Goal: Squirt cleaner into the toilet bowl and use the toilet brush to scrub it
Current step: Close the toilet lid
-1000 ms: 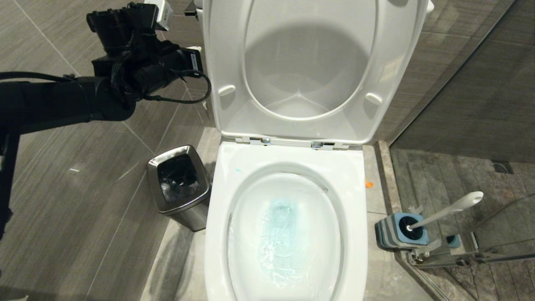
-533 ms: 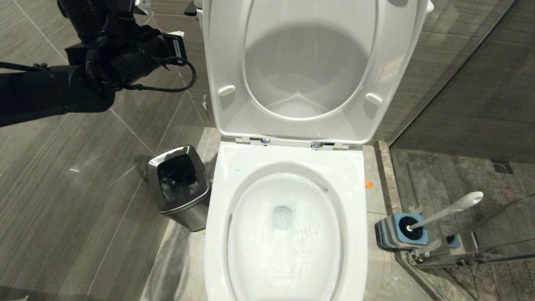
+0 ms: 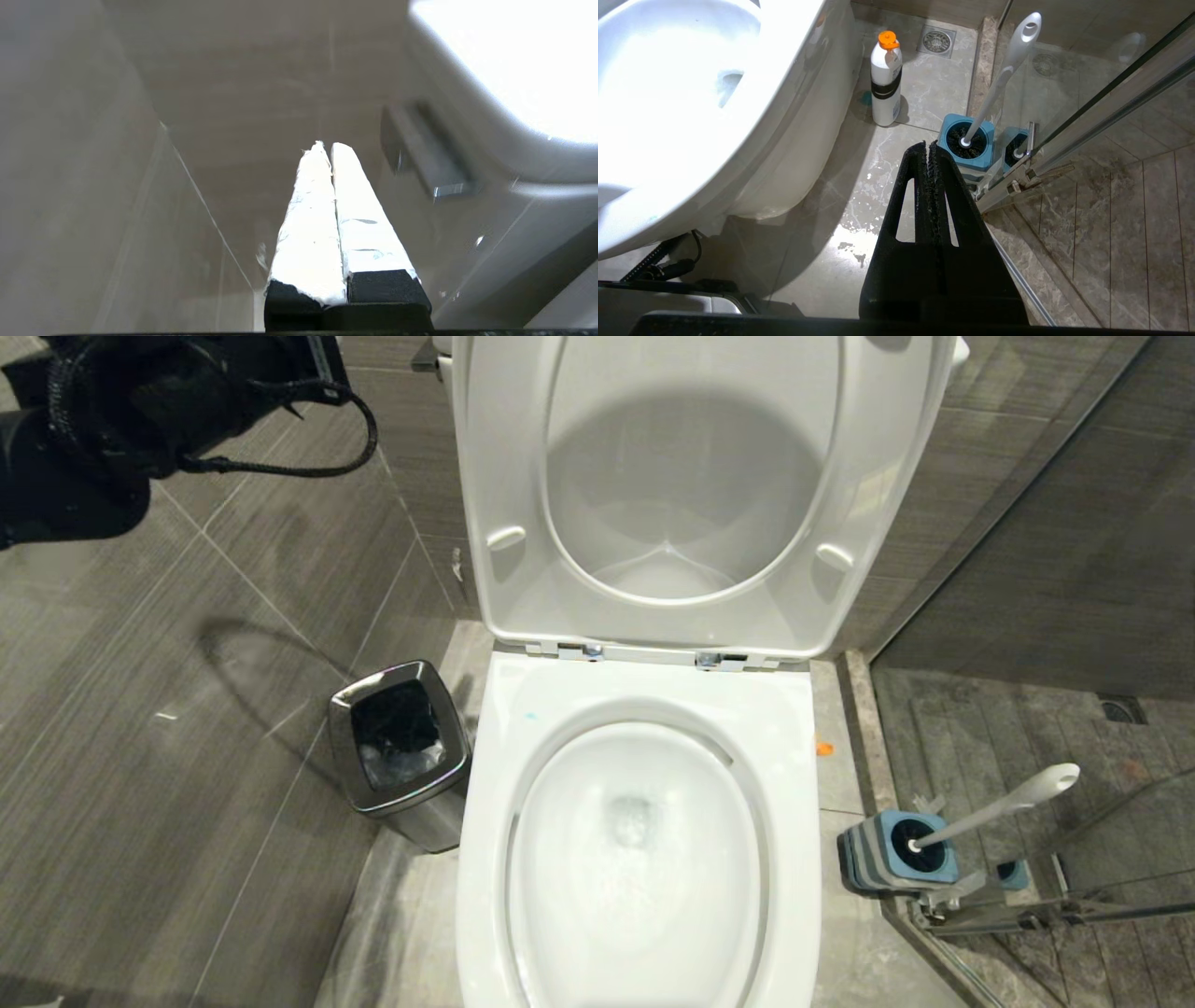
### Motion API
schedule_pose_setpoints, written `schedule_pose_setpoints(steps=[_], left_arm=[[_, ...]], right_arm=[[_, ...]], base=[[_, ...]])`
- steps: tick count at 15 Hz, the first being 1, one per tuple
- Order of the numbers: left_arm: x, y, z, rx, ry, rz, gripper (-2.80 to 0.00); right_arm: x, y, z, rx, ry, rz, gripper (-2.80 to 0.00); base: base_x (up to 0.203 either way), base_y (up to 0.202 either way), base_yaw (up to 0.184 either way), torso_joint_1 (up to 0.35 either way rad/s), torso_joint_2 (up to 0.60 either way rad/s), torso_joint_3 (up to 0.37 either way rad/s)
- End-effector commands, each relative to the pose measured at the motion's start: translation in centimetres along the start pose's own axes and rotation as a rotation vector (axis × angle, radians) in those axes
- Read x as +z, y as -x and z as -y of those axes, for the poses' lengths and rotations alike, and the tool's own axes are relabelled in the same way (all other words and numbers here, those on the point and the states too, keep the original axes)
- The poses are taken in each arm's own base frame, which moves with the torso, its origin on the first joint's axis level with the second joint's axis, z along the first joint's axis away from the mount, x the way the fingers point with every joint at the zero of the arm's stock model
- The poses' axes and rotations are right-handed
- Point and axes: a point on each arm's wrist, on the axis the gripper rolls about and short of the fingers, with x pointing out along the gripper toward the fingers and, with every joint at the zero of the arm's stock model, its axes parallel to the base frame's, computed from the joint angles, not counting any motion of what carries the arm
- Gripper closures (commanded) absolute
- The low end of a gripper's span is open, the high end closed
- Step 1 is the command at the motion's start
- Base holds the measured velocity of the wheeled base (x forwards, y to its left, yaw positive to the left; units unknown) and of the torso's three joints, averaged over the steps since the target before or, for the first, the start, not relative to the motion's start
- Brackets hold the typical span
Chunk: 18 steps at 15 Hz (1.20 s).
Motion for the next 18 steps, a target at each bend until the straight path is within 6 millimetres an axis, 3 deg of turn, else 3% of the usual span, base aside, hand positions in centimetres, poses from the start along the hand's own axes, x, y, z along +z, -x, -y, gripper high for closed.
schedule_pose_setpoints(steps=[1, 6, 11, 15, 18], left_arm=[[4.1, 2.2, -0.9, 0.024, -0.017, 0.083, 0.0], [10.2, 6.8, -1.3, 0.04, -0.02, 0.135, 0.0], [14.9, 13.1, -1.1, 0.03, 0.014, 0.062, 0.0], [16.7, 17.3, -0.8, 0.038, 0.023, 0.011, 0.0], [16.4, 19.5, -0.6, 0.066, 0.023, -0.05, 0.0]], right_arm=[[0.0, 0.0, 0.0, 0.001, 0.001, -0.001, 0.0], [0.0, 0.0, 0.0, 0.001, 0.001, -0.001, 0.0], [0.0, 0.0, 0.0, 0.001, 0.001, 0.0, 0.0], [0.0, 0.0, 0.0, 0.001, 0.001, -0.001, 0.0], [0.0, 0.0, 0.0, 0.001, 0.001, 0.0, 0.0]], base=[[0.0, 0.0, 0.0, 0.0, 0.0, 0.0], [0.0, 0.0, 0.0, 0.0, 0.0, 0.0], [0.0, 0.0, 0.0, 0.0, 0.0, 0.0], [0.0, 0.0, 0.0, 0.0, 0.0, 0.0], [0.0, 0.0, 0.0, 0.0, 0.0, 0.0]])
